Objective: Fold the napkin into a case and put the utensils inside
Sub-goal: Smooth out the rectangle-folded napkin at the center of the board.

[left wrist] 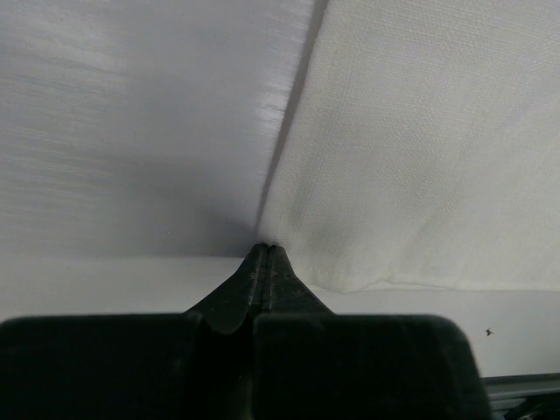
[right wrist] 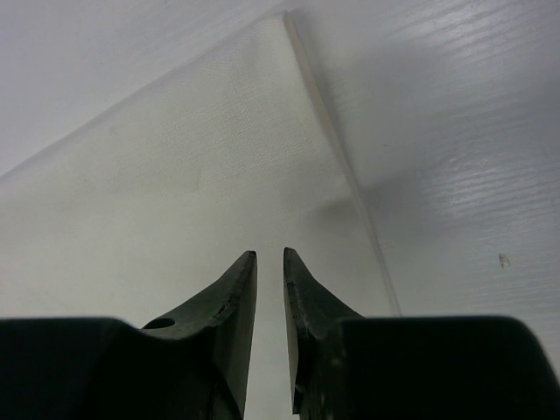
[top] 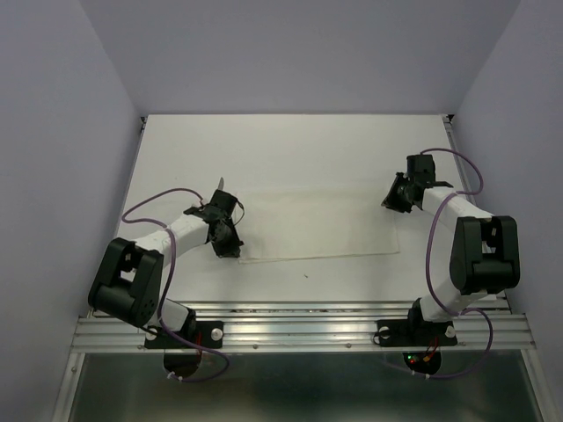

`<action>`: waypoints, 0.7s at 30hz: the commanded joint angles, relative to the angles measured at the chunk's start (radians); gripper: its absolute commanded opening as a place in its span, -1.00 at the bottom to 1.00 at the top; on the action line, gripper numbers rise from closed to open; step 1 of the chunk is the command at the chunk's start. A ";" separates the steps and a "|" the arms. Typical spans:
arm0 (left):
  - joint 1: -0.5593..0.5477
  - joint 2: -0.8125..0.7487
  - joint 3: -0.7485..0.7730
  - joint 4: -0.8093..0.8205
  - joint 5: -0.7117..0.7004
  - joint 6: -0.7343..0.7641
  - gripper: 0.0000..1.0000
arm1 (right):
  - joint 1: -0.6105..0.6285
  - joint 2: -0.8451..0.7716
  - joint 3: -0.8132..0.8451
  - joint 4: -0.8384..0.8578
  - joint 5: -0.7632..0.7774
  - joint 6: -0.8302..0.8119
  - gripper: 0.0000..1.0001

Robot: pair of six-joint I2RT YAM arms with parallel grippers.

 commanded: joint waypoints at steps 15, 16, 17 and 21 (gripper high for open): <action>-0.031 -0.085 0.153 -0.177 0.095 0.054 -1.00 | 0.001 -0.033 0.006 0.017 -0.005 -0.003 -0.51; -0.031 -0.085 0.145 -0.178 0.109 0.060 -1.00 | 0.001 -0.033 0.006 0.017 -0.004 -0.003 -0.51; -0.031 -0.092 0.136 -0.178 0.120 0.069 -1.00 | 0.001 -0.033 0.006 0.015 -0.005 -0.003 -0.51; -0.031 -0.082 0.055 -0.171 0.149 0.094 -1.00 | 0.001 -0.041 0.000 0.014 -0.019 0.000 -0.51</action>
